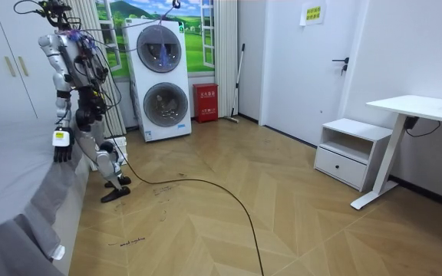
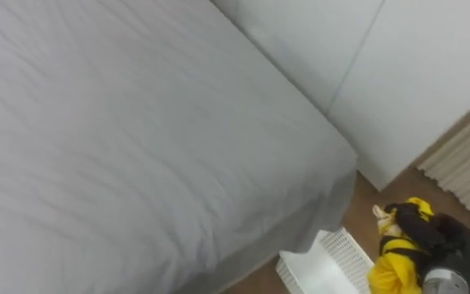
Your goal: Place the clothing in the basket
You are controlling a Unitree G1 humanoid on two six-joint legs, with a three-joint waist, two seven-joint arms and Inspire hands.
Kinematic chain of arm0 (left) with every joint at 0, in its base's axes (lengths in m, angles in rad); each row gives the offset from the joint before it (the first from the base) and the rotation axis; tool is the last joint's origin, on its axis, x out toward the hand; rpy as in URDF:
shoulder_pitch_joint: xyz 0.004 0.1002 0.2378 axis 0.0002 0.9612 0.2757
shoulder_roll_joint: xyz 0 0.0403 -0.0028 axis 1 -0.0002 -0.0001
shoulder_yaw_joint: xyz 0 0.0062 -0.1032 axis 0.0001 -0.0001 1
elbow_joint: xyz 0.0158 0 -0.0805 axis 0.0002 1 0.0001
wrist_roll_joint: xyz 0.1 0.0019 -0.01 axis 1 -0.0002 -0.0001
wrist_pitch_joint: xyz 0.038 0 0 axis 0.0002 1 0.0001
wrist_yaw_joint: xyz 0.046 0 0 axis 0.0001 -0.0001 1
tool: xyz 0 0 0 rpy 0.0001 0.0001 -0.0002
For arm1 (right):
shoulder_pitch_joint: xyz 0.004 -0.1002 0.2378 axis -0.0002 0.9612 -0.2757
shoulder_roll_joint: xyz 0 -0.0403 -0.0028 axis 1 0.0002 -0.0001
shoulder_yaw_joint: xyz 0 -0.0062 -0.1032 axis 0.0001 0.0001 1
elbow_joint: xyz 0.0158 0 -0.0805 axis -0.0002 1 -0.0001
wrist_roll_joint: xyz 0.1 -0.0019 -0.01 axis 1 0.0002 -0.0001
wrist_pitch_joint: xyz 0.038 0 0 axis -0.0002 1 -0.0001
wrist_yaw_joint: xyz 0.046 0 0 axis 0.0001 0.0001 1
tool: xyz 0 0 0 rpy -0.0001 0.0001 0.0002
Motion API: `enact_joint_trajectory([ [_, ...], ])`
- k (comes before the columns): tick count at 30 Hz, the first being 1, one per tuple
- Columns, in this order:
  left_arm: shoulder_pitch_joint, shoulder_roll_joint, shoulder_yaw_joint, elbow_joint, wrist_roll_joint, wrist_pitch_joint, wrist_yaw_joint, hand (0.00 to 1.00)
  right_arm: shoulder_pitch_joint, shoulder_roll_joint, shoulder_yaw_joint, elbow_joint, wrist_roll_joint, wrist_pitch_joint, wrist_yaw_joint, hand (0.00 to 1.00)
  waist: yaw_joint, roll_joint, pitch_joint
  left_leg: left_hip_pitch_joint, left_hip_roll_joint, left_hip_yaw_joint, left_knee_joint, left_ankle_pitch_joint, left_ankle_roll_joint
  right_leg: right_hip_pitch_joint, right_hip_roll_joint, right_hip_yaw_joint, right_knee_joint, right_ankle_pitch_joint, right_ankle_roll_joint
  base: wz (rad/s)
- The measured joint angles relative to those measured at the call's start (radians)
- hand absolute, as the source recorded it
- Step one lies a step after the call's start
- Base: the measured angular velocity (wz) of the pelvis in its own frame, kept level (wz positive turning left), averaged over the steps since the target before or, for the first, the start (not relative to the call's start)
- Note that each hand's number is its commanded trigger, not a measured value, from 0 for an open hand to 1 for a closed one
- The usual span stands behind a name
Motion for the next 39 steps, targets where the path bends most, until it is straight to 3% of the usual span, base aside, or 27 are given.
enact_joint_trajectory([
  [4, -0.006, 0.003, -0.01, 0.0, -0.002, 0.007, -0.011, 0.0, -0.069, -0.051, 0.001, 0.085, 0.0, -0.002, -0.001, 1.0, -0.022, 0.025, 0.0069, -0.06, 0.0, 0.028, 0.019, 0.0, 0.003, -0.088, 0.001, 0.021, 0.05, 0.002, 0.002, -0.25],
  [8, -0.036, 0.005, -0.043, 0.021, -0.003, 0.004, -0.01, 0.0, -0.137, -0.06, 0.002, 0.162, -0.014, -0.013, -0.004, 1.0, -0.033, 0.048, 0.0119, -0.114, -0.001, 0.031, 0.028, 0.007, 0.013, -0.152, -0.001, 0.022, 0.086, 0.002, 0.002, -0.06],
  [10, -0.065, 0.01, -0.065, 0.043, -0.009, 0.003, -0.014, 0.0, -0.191, -0.061, 0.005, 0.205, -0.019, -0.023, -0.015, 1.0, -0.03, 0.064, 0.0153, -0.149, -0.002, 0.029, 0.039, 0.01, 0.019, -0.195, -0.002, 0.031, 0.113, 0.001, 0.003, -0.06],
  [12, -0.081, 0.011, -0.08, 0.043, -0.027, 0.003, -0.016, 0.0, -0.255, -0.065, 0.007, 0.255, -0.028, -0.026, -0.037, 1.0, -0.017, 0.072, 0.0138, -0.178, -0.015, 0.028, 0.043, 0.015, 0.024, -0.241, -0.002, 0.046, 0.142, -0.001, 0.004, -0.17],
  [16, -0.122, 0.02, -0.11, 0.049, -0.044, -0.004, -0.03, 0.0, -0.368, -0.094, 0.066, 0.347, -0.025, -0.061, -0.067, 1.0, -0.004, 0.089, 0.0137, -0.251, -0.016, 0.023, 0.068, 0.023, 0.034, -0.32, -0.01, 0.047, 0.18, -0.001, 0.007, 0.01],
  [22, -0.177, 0.027, -0.159, 0.058, -0.074, -0.026, -0.03, 0.0, -0.483, -0.109, 0.123, 0.448, 0.024, -0.078, -0.11, 1.0, 0.031, 0.089, 0.0164, -0.311, -0.024, 0.015, 0.086, 0.035, 0.046, -0.39, -0.025, 0.04, 0.227, -0.012, 0.013, 0.1],
  [25, -0.204, 0.027, -0.189, 0.053, -0.08, -0.031, -0.024, 0.0, -0.504, -0.129, 0.155, 0.497, 0.032, -0.078, -0.109, 1.0, 0.051, 0.089, 0.0163, -0.341, -0.032, -0.004, 0.09, 0.041, 0.053, -0.416, -0.039, 0.019, 0.243, -0.019, 0.015, 0.24],
  [31, -0.231, 0.027, -0.259, 0.053, -0.081, -0.043, -0.021, 0.0, -0.506, -0.129, 0.161, 0.553, 0.054, -0.077, -0.134, 1.0, 0.086, 0.094, 0.0168, -0.354, -0.04, -0.033, 0.091, 0.042, 0.054, -0.419, -0.056, -0.014, 0.244, -0.027, 0.015, 0.18],
  [32, -0.234, 0.027, -0.267, 0.053, -0.081, -0.044, -0.021, 0.0, -0.506, -0.13, 0.161, 0.553, 0.055, -0.077, -0.142, 0.04, 0.091, 0.096, 0.0168, -0.356, -0.041, -0.034, 0.091, 0.042, 0.054, -0.42, -0.057, -0.017, 0.244, -0.028, 0.014, 0.11],
  [33, -0.24, 0.027, -0.281, 0.053, -0.083, -0.044, -0.022, 0.0, -0.506, -0.133, 0.161, 0.553, 0.055, -0.078, -0.153, 0.0, 0.096, 0.1, 0.0158, -0.363, -0.042, -0.039, 0.092, 0.042, 0.054, -0.426, -0.061, -0.024, 0.246, -0.03, 0.013, 0.19],
  [39, -0.248, 0.025, -0.306, 0.053, -0.103, -0.07, -0.024, 0.0, -0.533, -0.152, 0.161, 0.553, 0.053, -0.079, -0.183, 0.0, 0.103, 0.108, 0.0184, -0.395, -0.065, -0.059, 0.095, 0.045, 0.058, -0.474, -0.088, -0.043, 0.301, -0.063, 0.014, 0.16],
])
